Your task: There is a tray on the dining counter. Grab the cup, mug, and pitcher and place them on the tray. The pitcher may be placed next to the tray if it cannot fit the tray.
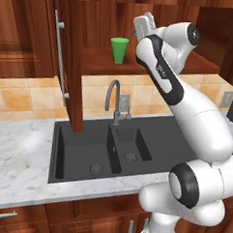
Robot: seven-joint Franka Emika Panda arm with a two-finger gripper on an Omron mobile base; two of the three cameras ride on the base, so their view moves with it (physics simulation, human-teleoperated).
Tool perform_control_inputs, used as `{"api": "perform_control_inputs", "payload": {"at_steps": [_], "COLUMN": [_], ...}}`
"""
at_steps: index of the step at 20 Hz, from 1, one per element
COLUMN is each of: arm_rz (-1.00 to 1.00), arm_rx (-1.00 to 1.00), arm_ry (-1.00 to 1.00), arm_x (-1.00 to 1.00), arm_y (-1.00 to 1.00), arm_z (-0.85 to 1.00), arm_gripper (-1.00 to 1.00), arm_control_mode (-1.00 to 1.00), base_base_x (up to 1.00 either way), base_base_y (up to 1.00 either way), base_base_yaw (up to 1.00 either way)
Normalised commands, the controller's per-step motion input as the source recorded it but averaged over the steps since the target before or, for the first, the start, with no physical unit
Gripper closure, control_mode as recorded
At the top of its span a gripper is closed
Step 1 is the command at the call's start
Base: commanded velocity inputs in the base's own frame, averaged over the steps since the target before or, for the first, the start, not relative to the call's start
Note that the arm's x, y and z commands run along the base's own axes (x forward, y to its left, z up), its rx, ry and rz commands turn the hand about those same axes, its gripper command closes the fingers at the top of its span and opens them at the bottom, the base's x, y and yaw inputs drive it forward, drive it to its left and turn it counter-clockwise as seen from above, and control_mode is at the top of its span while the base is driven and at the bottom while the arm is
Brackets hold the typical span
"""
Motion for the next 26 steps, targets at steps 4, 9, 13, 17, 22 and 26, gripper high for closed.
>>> {"api": "perform_control_inputs", "payload": {"at_steps": [4, 9, 13, 17, 22, 26], "arm_rz": [0.00, 0.00, 0.00, 0.00, 0.00, 0.00], "arm_rx": [0.00, 0.00, 0.00, 0.00, 0.00, 0.00], "arm_ry": [0.03, 0.06, 0.05, 0.04, 0.04, 0.05], "arm_x": [0.37, 0.29, 0.28, 0.23, 0.24, 0.23], "arm_y": [0.00, 0.01, 0.06, 0.13, 0.12, 0.01], "arm_z": [-0.02, -0.05, -0.02, -0.07, -0.10, -0.05], "arm_gripper": [-1.00, -1.00, -1.00, -1.00, -1.00, -1.00], "arm_control_mode": [-1.00, -1.00, -1.00, -1.00, -1.00, -1.00], "base_base_x": [0.00, 0.00, 0.00, 0.00, 0.00, 0.00], "base_base_y": [0.00, 0.00, 0.00, 0.00, 0.00, 0.00], "base_base_yaw": [0.00, 0.00, 0.00, 0.00, 0.00, 0.00]}}
